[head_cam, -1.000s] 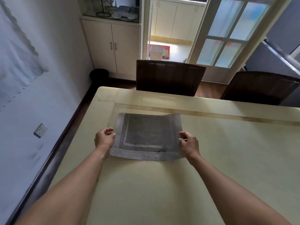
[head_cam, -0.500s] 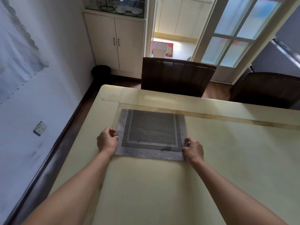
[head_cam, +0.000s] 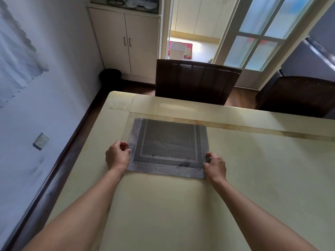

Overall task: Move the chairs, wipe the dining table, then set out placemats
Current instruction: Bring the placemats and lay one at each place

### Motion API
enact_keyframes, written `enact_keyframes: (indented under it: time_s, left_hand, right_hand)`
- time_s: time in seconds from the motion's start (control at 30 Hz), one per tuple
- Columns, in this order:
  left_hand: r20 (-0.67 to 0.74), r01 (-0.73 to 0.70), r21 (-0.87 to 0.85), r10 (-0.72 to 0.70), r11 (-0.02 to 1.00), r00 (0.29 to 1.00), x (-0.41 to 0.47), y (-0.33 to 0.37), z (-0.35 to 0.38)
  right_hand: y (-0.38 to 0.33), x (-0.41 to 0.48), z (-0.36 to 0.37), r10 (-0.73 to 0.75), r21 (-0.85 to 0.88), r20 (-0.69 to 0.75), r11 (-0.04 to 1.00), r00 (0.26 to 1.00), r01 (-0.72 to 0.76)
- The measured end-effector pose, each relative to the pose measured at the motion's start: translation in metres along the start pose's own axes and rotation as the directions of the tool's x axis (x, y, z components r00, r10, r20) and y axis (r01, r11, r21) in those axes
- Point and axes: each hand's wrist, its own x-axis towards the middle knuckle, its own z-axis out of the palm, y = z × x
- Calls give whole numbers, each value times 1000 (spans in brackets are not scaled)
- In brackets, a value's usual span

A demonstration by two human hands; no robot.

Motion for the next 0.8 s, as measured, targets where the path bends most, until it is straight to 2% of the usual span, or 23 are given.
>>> enact_keyframes:
  time_s: [0.47, 0.8]
  left_hand:
    - [2, 30, 8, -30, 1000, 1000, -1, 1, 3]
    - [-5, -45, 30, 45, 999, 999, -3, -4, 6]
  right_hand:
    - [2, -2, -4, 7, 13, 5, 1000, 1000, -7]
    - [-1, -6, -6, -16, -15, 12, 1000, 1000, 16]
